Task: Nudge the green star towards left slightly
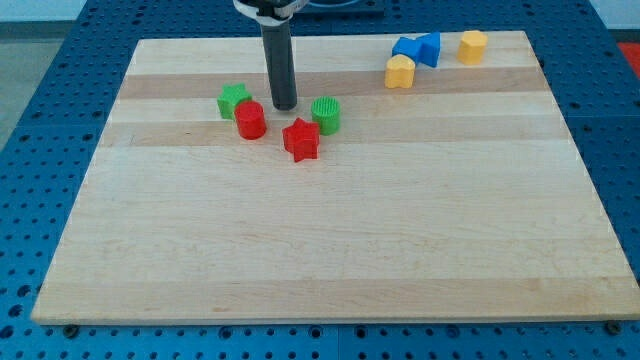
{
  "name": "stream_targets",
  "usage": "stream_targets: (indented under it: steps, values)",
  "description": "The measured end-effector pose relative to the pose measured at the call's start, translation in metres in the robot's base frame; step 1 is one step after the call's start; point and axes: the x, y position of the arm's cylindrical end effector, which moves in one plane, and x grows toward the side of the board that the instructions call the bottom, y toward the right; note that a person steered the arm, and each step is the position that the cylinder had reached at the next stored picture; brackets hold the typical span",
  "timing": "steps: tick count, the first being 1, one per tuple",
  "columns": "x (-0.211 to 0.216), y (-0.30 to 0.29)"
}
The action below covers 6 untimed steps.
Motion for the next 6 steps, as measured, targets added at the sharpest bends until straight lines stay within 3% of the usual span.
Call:
stream_targets:
  steps: [1, 3, 6]
  values:
    - [0.000, -0.003]
    - [0.001, -0.088]
    - [0.022, -0.070]
